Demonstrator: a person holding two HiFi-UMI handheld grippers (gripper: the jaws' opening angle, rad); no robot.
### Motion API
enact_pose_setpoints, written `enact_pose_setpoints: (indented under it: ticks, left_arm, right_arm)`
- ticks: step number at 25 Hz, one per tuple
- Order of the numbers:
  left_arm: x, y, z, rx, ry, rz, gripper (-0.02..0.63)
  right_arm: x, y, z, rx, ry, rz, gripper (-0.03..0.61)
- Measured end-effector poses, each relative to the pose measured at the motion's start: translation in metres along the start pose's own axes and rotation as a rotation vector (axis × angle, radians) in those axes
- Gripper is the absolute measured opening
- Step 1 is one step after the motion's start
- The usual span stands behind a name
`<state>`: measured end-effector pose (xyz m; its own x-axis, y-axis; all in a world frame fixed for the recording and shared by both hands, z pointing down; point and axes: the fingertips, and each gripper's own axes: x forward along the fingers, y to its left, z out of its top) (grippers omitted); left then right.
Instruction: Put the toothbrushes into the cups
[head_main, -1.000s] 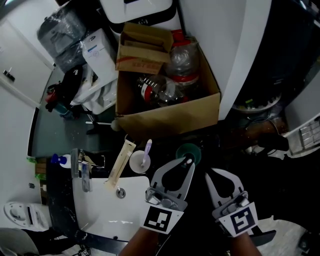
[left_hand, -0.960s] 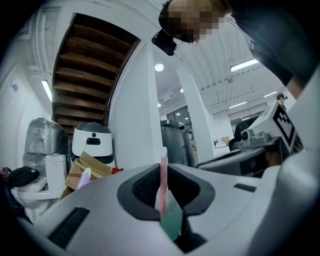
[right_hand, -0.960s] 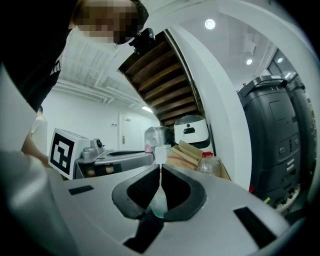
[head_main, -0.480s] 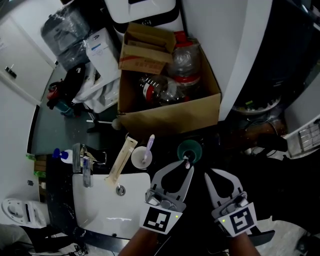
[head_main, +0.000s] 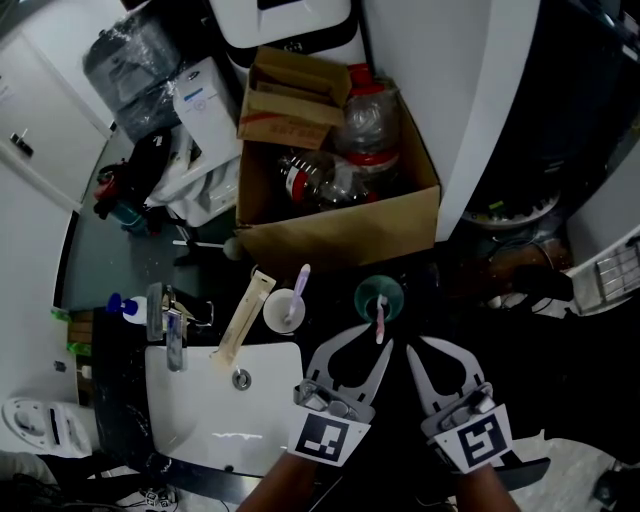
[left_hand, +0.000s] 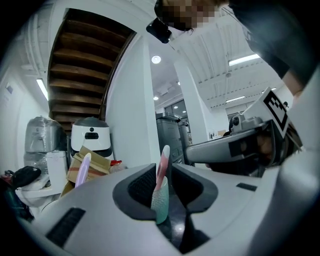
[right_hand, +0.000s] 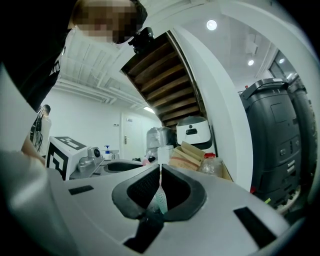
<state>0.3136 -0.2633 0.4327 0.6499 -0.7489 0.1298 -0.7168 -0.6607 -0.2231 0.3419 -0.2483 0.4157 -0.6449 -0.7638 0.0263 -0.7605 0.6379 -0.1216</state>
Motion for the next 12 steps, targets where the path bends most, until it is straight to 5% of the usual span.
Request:
enact_pose_setpoints:
  ticks: [12]
  left_arm:
    - [-0.013, 0.002, 0.001, 0.006, 0.008, 0.024, 0.178]
  right_arm:
    - [-0.002, 0.011, 0.006, -0.017, -0.012, 0.008, 0.035]
